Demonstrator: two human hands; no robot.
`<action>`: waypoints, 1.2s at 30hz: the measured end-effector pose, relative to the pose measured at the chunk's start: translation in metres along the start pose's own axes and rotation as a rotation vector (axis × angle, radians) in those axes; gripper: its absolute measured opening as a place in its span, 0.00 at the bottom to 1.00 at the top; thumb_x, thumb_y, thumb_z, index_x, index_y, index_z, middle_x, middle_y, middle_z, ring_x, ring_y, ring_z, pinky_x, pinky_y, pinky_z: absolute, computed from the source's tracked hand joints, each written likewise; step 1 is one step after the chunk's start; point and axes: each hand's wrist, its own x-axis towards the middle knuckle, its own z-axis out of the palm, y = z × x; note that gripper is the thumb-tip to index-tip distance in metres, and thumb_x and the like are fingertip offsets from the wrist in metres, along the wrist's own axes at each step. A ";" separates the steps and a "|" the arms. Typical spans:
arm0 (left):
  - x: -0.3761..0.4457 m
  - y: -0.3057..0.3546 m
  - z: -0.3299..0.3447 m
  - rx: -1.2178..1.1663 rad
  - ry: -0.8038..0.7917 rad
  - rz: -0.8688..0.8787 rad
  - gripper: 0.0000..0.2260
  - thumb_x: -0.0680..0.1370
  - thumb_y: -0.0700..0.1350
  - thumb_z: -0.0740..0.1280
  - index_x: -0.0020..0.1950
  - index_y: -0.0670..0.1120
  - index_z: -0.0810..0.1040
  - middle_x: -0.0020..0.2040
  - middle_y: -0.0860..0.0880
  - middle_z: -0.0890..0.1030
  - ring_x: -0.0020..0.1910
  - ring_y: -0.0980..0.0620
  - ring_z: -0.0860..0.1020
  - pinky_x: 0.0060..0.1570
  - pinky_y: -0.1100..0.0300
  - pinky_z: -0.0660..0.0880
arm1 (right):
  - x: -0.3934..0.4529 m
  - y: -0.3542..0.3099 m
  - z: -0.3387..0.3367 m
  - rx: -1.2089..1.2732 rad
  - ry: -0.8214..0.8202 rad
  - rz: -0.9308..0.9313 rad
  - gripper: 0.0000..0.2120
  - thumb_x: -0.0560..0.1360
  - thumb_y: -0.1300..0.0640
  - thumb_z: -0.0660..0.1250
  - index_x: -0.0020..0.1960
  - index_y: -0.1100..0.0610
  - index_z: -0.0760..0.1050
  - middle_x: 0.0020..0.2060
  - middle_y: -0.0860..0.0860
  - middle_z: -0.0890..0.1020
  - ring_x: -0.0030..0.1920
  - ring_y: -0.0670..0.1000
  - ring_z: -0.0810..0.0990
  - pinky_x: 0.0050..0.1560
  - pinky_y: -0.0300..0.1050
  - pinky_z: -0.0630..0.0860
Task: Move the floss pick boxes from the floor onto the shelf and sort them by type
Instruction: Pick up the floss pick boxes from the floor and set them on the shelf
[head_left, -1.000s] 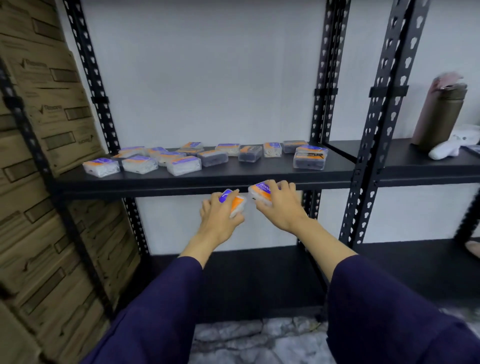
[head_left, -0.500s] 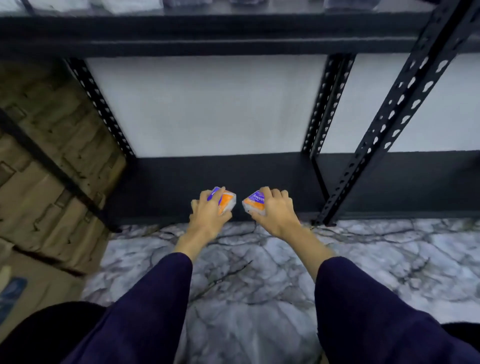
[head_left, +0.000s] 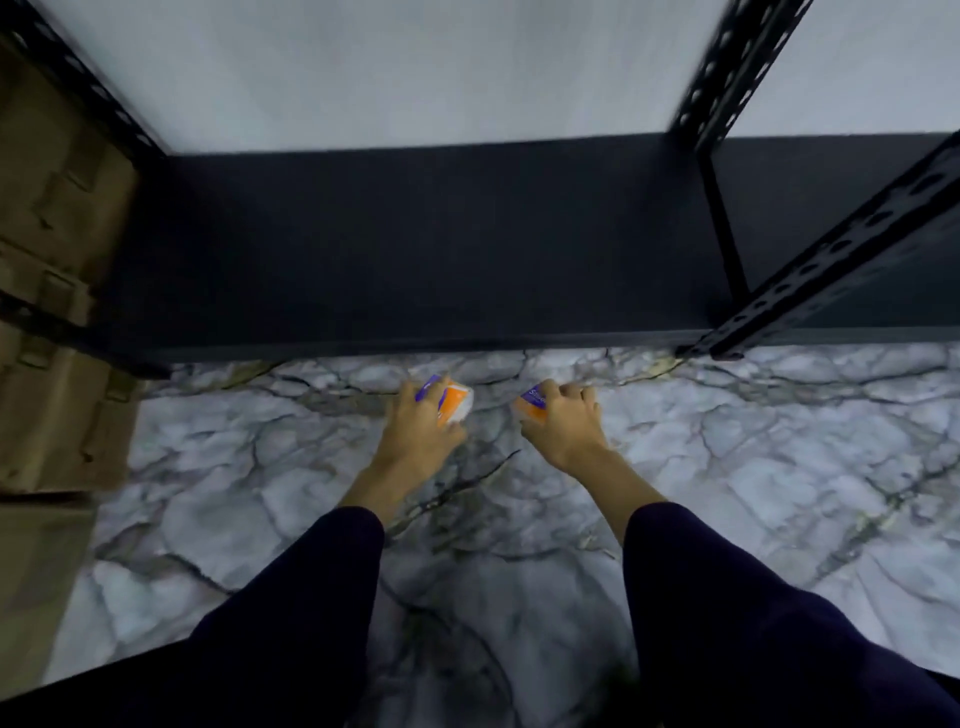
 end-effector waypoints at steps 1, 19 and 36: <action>0.006 -0.006 0.006 0.011 -0.014 -0.004 0.32 0.76 0.46 0.66 0.77 0.51 0.58 0.72 0.41 0.60 0.69 0.38 0.62 0.68 0.49 0.63 | 0.007 0.000 0.008 0.013 0.019 -0.003 0.26 0.76 0.48 0.64 0.69 0.57 0.63 0.65 0.60 0.69 0.64 0.62 0.64 0.63 0.53 0.64; 0.055 -0.045 0.073 0.236 -0.117 0.047 0.32 0.79 0.53 0.65 0.78 0.53 0.52 0.79 0.47 0.48 0.76 0.44 0.52 0.73 0.43 0.54 | 0.040 0.015 0.054 -0.043 -0.024 -0.044 0.28 0.77 0.50 0.65 0.74 0.56 0.60 0.68 0.60 0.67 0.64 0.61 0.66 0.62 0.51 0.67; -0.070 0.130 -0.159 0.379 0.070 0.277 0.11 0.80 0.50 0.60 0.59 0.50 0.77 0.57 0.49 0.79 0.55 0.47 0.78 0.52 0.53 0.74 | -0.109 -0.078 -0.197 -0.119 0.203 -0.168 0.11 0.79 0.57 0.57 0.57 0.59 0.74 0.55 0.58 0.78 0.52 0.62 0.77 0.47 0.50 0.74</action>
